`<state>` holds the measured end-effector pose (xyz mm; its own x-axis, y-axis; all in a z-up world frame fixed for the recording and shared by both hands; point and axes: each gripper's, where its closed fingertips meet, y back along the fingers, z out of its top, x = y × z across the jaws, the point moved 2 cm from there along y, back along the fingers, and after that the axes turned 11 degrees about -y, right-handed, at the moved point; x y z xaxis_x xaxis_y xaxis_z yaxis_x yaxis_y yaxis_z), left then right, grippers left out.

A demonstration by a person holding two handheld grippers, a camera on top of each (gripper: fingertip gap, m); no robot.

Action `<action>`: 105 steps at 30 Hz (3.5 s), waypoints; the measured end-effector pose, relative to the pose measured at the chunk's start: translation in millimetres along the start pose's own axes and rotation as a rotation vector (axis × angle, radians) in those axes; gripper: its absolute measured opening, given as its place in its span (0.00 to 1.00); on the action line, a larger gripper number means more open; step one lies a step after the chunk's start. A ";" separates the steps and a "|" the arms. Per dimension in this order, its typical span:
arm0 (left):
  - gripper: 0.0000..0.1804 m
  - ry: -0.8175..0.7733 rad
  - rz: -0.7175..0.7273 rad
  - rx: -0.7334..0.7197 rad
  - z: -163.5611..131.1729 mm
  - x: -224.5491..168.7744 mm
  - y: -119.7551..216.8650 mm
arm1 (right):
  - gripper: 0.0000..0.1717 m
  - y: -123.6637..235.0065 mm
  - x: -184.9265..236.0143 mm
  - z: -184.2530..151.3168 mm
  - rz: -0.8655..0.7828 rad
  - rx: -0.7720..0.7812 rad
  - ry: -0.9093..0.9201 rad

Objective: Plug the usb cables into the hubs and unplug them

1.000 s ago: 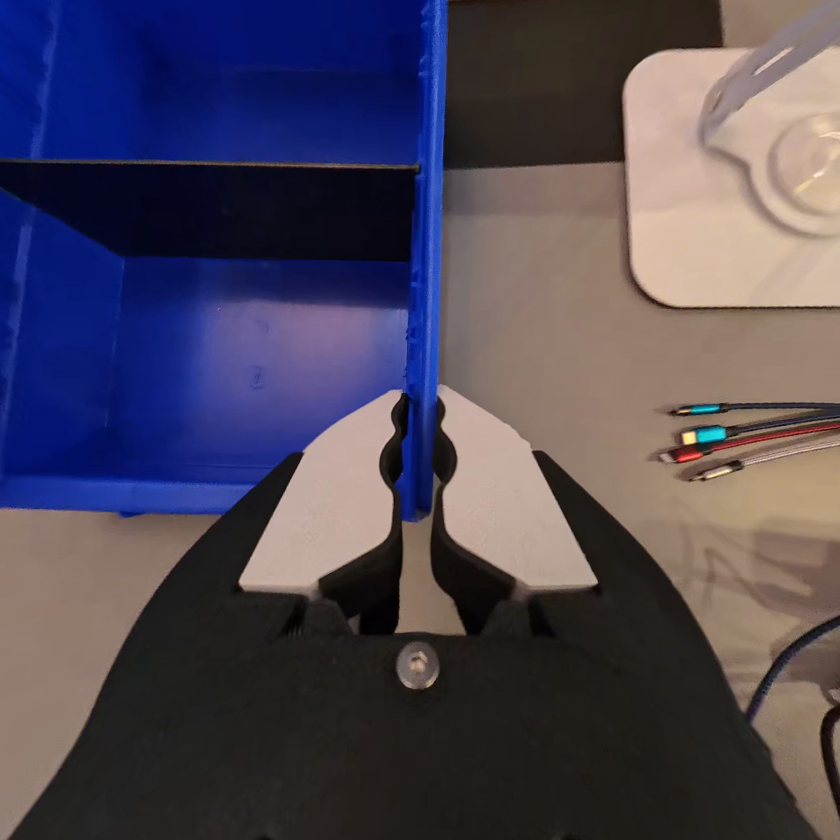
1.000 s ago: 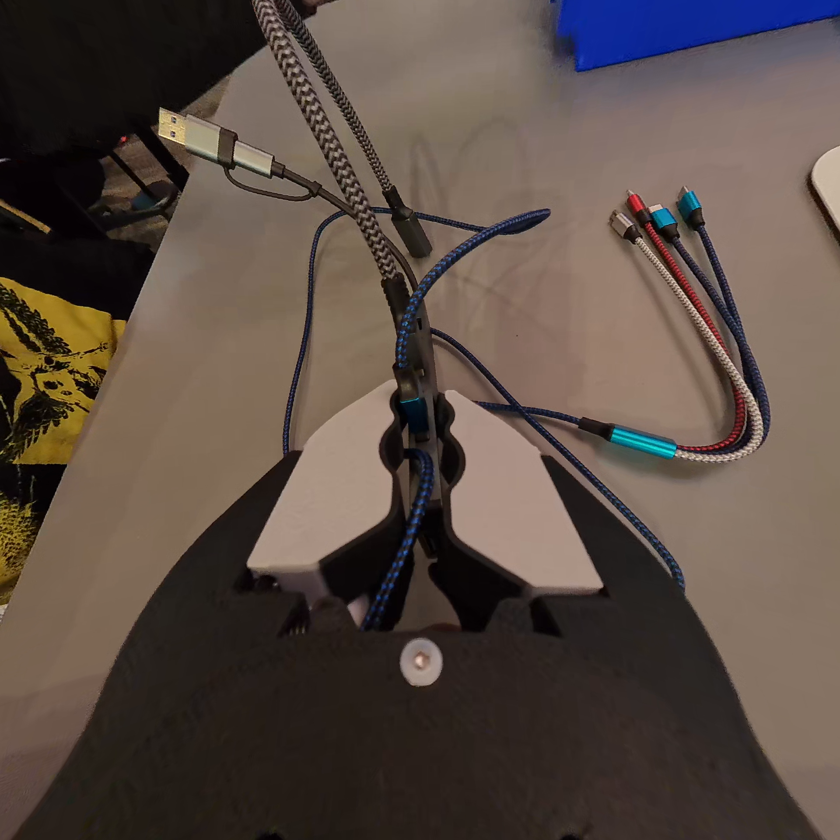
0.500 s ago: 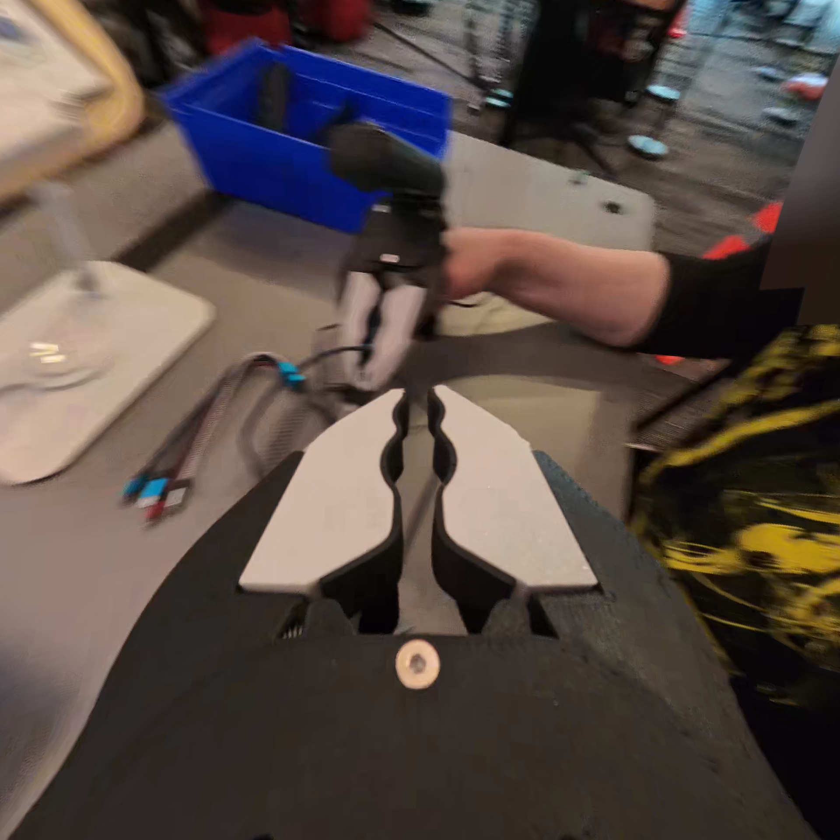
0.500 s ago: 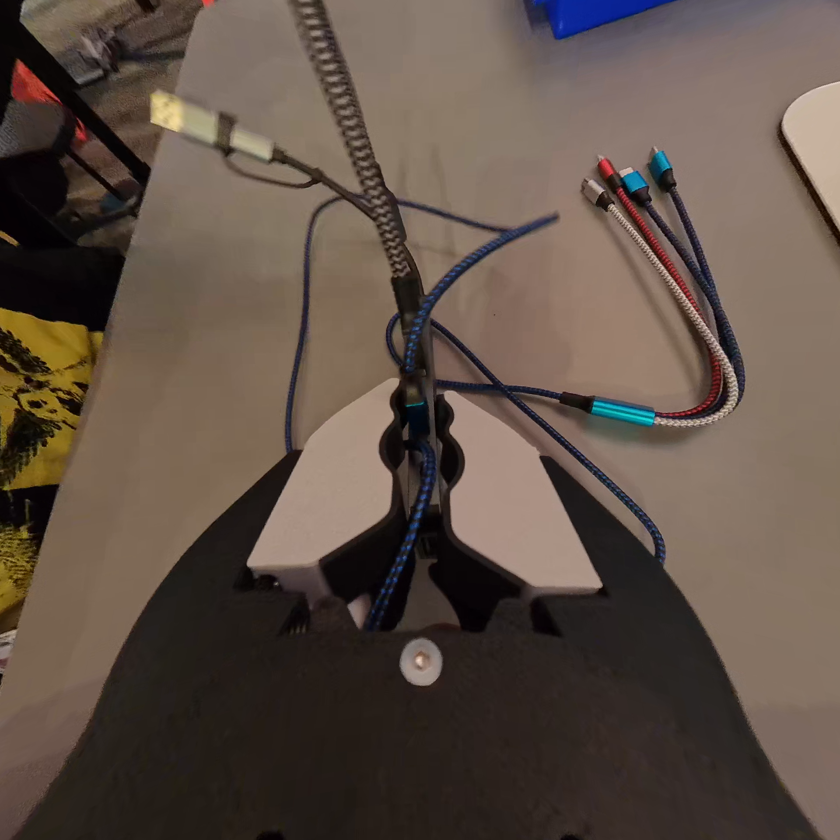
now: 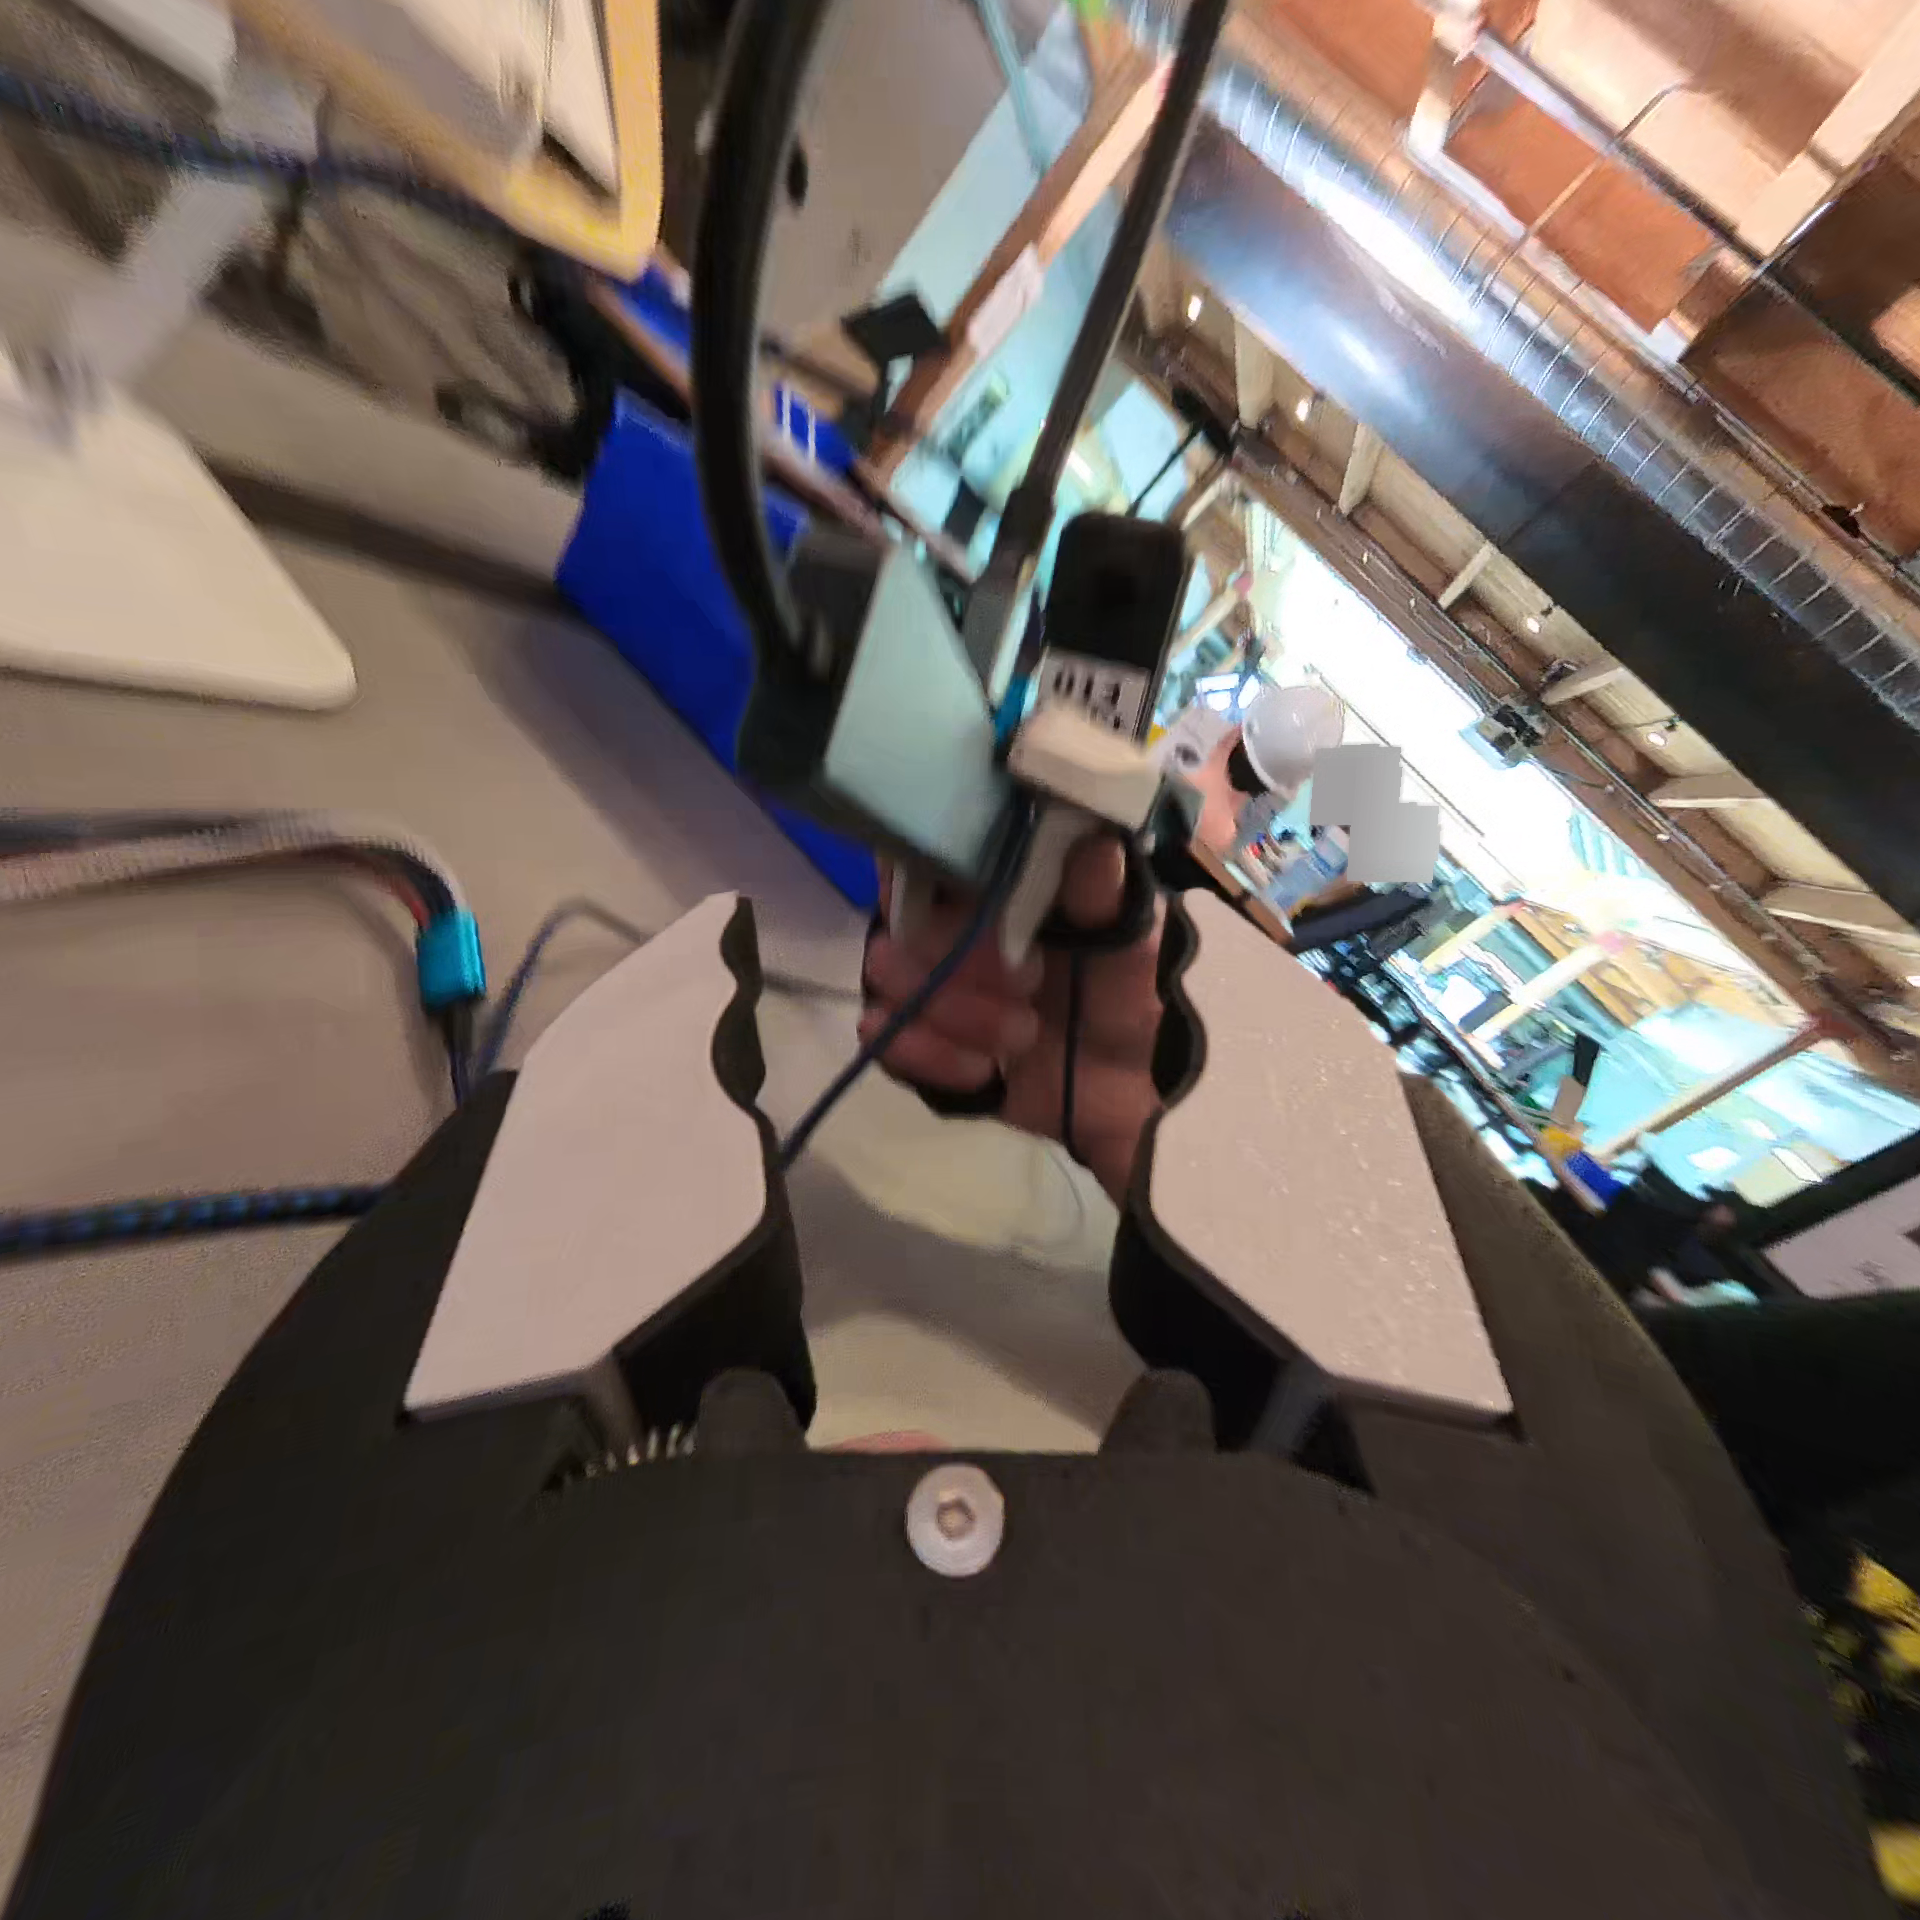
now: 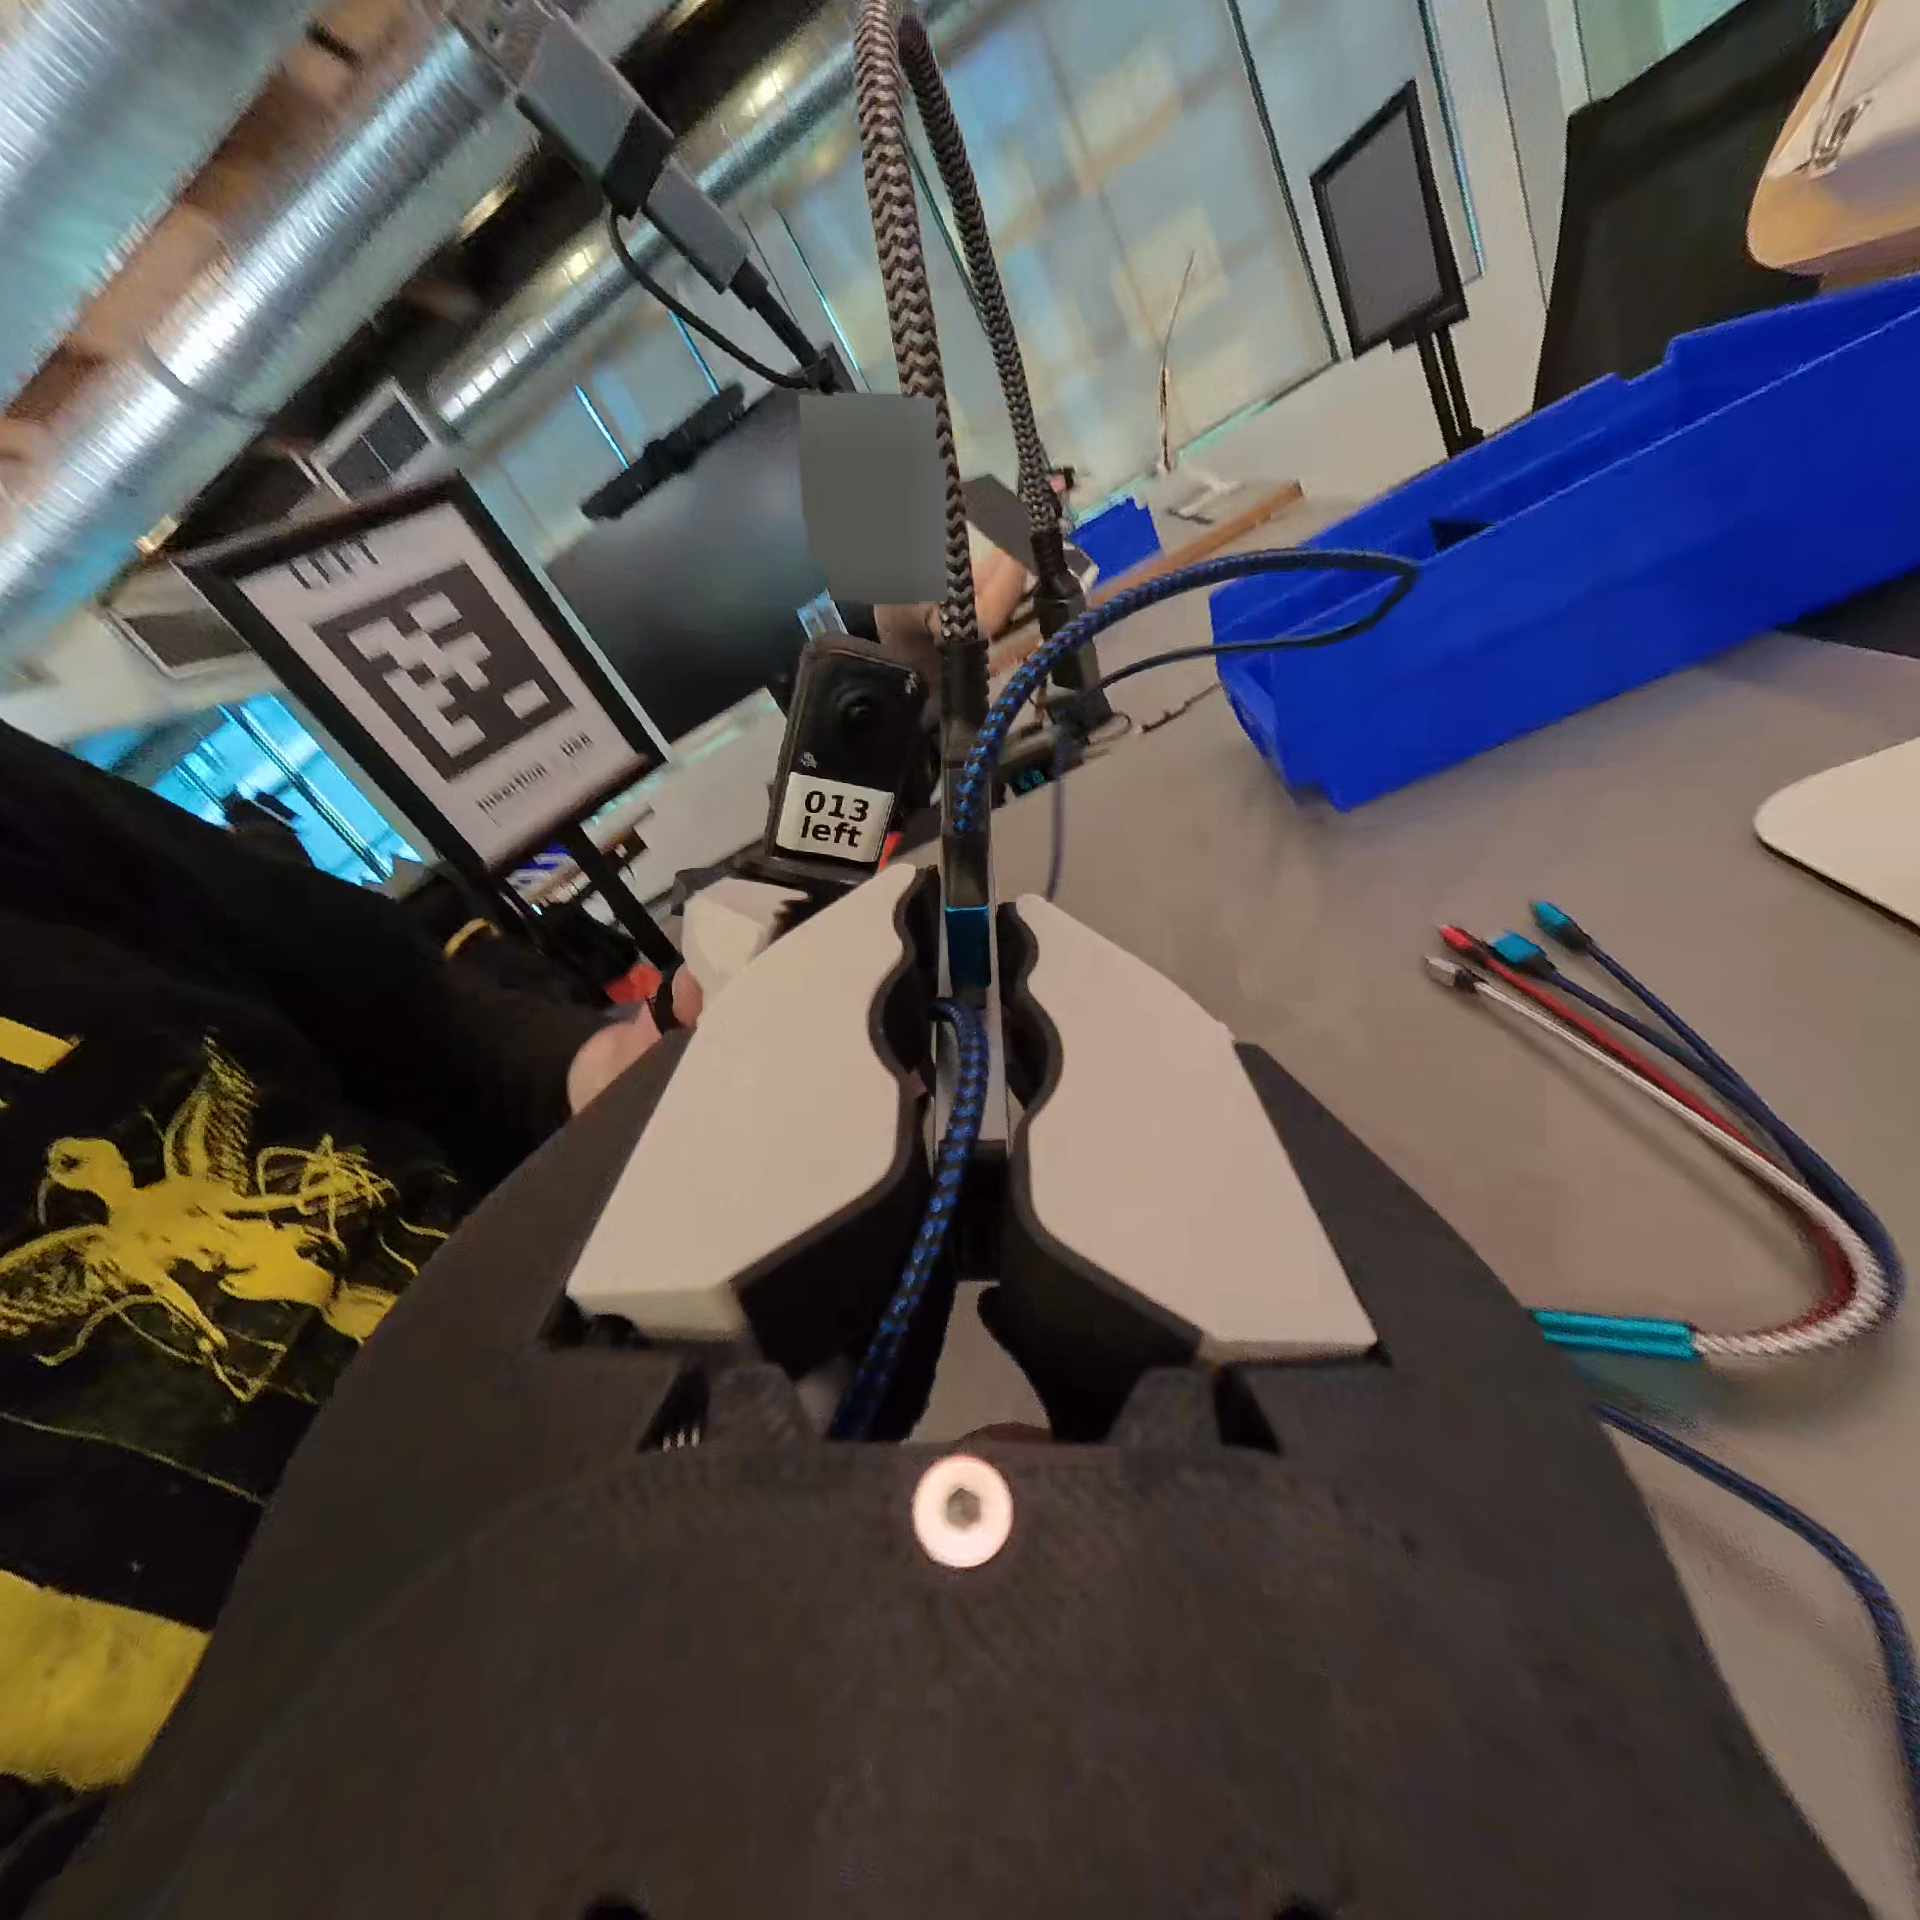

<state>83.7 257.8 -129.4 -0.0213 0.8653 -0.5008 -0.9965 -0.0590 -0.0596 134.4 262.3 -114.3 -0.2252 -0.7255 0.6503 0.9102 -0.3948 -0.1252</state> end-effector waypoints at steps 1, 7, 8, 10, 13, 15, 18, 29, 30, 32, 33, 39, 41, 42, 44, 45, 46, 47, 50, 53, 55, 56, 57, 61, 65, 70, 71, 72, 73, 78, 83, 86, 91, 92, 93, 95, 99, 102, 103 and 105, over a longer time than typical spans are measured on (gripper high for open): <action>0.39 -0.045 0.011 -0.047 12.5 0.5 -1.8 | 0.06 -1.7 2.9 0.7 0.024 -0.015 -0.013; 0.21 -0.118 0.136 -0.081 35.8 12.4 0.7 | 0.06 -8.1 6.7 1.4 0.084 -0.082 -0.084; 0.20 -0.133 0.141 -0.088 36.7 12.2 1.5 | 0.06 -9.1 6.2 1.4 0.085 -0.094 -0.092; 0.13 -0.146 0.089 -0.087 35.3 5.9 -1.0 | 0.06 -11.4 6.5 1.0 0.101 -0.116 -0.116; 0.10 -0.149 0.039 -0.086 34.3 -0.9 -6.5 | 0.06 -17.3 10.0 -1.6 0.134 -0.137 -0.133; 0.08 -0.161 0.007 -0.094 36.8 -3.7 -5.7 | 0.06 -19.6 11.7 -2.4 0.161 -0.151 -0.153; 0.06 -0.161 -0.006 -0.050 35.8 -0.8 -3.5 | 0.08 -18.9 5.8 -0.5 0.078 -0.144 -0.116; 0.06 -0.379 -0.134 0.164 48.0 -19.9 11.4 | 0.15 -11.5 49.5 29.7 -0.074 0.102 0.285; 0.06 -0.391 -0.131 0.186 45.7 -21.8 9.5 | 0.17 -17.8 47.2 27.1 -0.071 0.133 0.277; 0.06 -0.425 -0.131 0.220 40.8 -25.5 6.7 | 0.15 -25.5 43.8 21.0 -0.052 0.189 0.257; 0.06 -0.432 -0.129 0.217 41.3 -26.6 6.9 | 0.13 -26.8 41.6 18.6 -0.054 0.211 0.256; 0.06 -0.478 -0.162 0.294 33.9 -28.7 7.2 | 0.06 -23.8 39.6 6.8 0.013 0.276 0.197; 0.06 -0.470 -0.188 0.309 31.4 -30.1 6.8 | 0.05 -21.9 41.2 3.6 0.052 0.276 0.191; 0.06 -0.472 -0.200 0.326 29.1 -30.6 7.2 | 0.05 -21.2 41.2 1.4 0.052 0.285 0.201; 0.06 -0.502 -0.203 0.321 29.8 -32.4 8.9 | 0.05 -21.5 43.7 -0.3 0.045 0.283 0.242; 0.06 -0.511 -0.211 0.318 30.5 -34.7 10.4 | 0.04 -22.3 45.7 -0.2 0.050 0.278 0.250; 0.07 -0.529 -0.208 0.318 30.9 -35.7 11.8 | 0.04 -23.0 47.3 -0.4 0.057 0.276 0.256; 0.07 -0.541 -0.203 0.317 31.0 -36.5 13.3 | 0.04 -24.0 48.6 -0.8 0.056 0.278 0.259; 0.07 -0.579 -0.193 0.338 31.0 -34.1 27.2 | 0.05 -18.9 55.8 2.3 0.066 0.275 0.261; 0.07 -0.542 -0.130 0.292 47.4 -13.3 64.5 | 0.05 33.3 56.2 47.0 0.039 0.103 0.237; 0.07 -0.529 -0.105 0.296 46.7 -10.5 71.6 | 0.05 46.0 60.7 56.1 0.024 0.107 0.241; 0.07 -0.524 -0.102 0.291 47.4 -10.5 70.2 | 0.05 44.7 58.9 54.1 0.002 0.142 0.247; 0.07 -0.526 -0.100 0.288 48.2 -10.1 68.4 | 0.05 43.1 54.2 52.0 -0.032 0.168 0.251; 0.06 -0.538 -0.088 0.268 58.5 -6.4 76.0 | 0.05 53.2 53.9 51.3 -0.114 0.166 0.266; 0.07 -0.540 -0.082 0.254 65.1 -1.7 88.4 | 0.05 90.4 61.1 61.5 -0.264 0.130 0.290; 0.06 -0.542 -0.073 0.247 64.4 2.1 97.5 | 0.05 177.1 67.5 87.2 -0.534 0.074 0.316; 0.06 -0.540 -0.071 0.238 65.7 2.4 98.5 | 0.05 200.1 62.5 90.2 -0.640 0.100 0.324; 0.06 -0.535 -0.076 0.231 66.6 2.1 99.0 | 0.05 224.2 55.9 91.8 -0.756 0.142 0.333; 0.06 -0.534 -0.077 0.228 67.0 2.3 99.1 | 0.05 246.8 49.6 93.1 -0.854 0.185 0.341; 0.06 -0.532 -0.081 0.234 63.9 2.6 93.5 | 0.05 329.7 7.9 83.3 -1.189 0.452 0.279; 0.06 -0.533 -0.096 0.261 58.6 -0.7 85.8 | 0.13 369.4 -48.9 54.4 -1.388 0.753 0.185; 0.06 -0.535 -0.101 0.265 58.7 -3.3 84.4 | 0.26 374.3 -57.5 50.6 -1.427 0.805 0.192; 0.06 -0.524 -0.096 0.265 59.1 -0.7 83.7 | 0.22 309.0 -11.0 76.3 -1.300 0.600 0.378; 0.06 -0.527 -0.092 0.267 59.6 0.5 84.2 | 0.22 284.9 -0.2 76.0 -1.233 0.579 0.412; 0.06 -0.528 -0.091 0.265 60.8 1.2 85.2 | 0.22 257.8 9.6 73.5 -1.152 0.562 0.443; 0.06 -0.528 -0.084 0.262 63.0 2.3 87.7 | 0.23 205.4 20.7 63.2 -1.014 0.561 0.485; 0.06 -0.502 -0.074 0.252 63.0 4.5 92.4 | 0.25 104.6 19.4 22.2 -0.699 0.628 0.457; 0.06 -0.463 -0.086 0.215 63.2 4.2 92.3 | 0.25 28.8 36.9 -8.1 -0.360 0.588 0.341; 0.06 -0.450 -0.095 0.207 62.5 3.9 91.7 | 0.25 7.0 44.4 -14.9 -0.272 0.562 0.309; 0.06 -0.434 -0.113 0.203 60.1 2.6 89.4 | 0.25 -27.1 50.1 -24.5 -0.189 0.530 0.275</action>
<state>-10.3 284.7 -84.2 0.0989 0.9908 -0.0919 -0.9893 0.1078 0.0986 89.9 222.8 -96.7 -0.4158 -0.8172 0.3992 0.8788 -0.2479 0.4078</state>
